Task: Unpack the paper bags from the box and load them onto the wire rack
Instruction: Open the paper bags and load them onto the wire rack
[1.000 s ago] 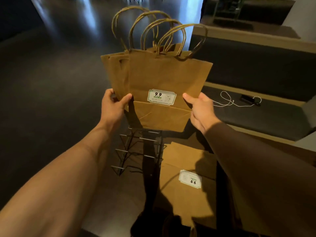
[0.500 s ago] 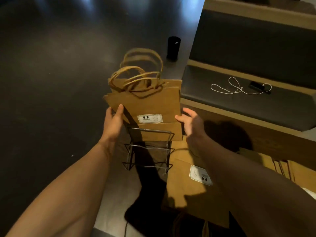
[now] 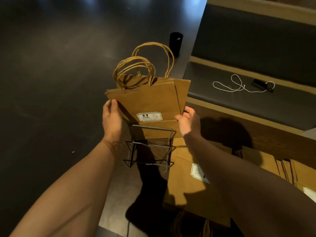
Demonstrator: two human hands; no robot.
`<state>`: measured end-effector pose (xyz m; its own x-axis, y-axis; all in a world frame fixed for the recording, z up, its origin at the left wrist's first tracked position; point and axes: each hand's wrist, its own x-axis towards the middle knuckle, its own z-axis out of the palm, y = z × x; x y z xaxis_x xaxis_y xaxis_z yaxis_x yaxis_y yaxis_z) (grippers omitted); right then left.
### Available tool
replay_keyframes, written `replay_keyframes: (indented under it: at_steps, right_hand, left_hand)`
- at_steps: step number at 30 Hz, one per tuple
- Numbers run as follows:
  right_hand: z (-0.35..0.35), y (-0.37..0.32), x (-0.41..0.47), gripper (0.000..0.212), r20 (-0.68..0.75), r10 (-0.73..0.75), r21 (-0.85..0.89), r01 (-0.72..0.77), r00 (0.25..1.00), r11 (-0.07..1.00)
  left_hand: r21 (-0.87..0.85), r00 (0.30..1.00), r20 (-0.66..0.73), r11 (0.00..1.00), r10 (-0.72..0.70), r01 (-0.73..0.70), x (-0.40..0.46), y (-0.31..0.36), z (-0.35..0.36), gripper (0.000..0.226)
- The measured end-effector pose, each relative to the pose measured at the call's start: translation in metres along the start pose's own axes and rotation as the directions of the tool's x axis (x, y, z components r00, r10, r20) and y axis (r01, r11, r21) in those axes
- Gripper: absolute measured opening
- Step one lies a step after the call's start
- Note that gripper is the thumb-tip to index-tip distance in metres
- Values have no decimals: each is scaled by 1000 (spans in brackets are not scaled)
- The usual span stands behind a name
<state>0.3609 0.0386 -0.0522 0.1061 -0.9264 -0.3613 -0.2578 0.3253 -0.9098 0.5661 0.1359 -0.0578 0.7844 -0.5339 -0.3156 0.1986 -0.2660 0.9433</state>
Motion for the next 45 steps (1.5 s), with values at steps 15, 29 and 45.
replay_keyframes:
  at_steps: [15,29,45]
  right_hand:
    - [-24,-2,-5,40,-31,30,-115,-33,999,993]
    - [-134,73,-39,34,-211,321,-318,-375,923,871]
    - [-166,136,-66,32,-146,548,-167,-567,823,807]
  left_hand:
    - [371,984,-114,925,134,-83,-36,28,4,31]
    - [545,814,523,834,-251,-93,-154,-54,125,23]
    - [829,849,244,555,-469,68,-186,-90,126,39]
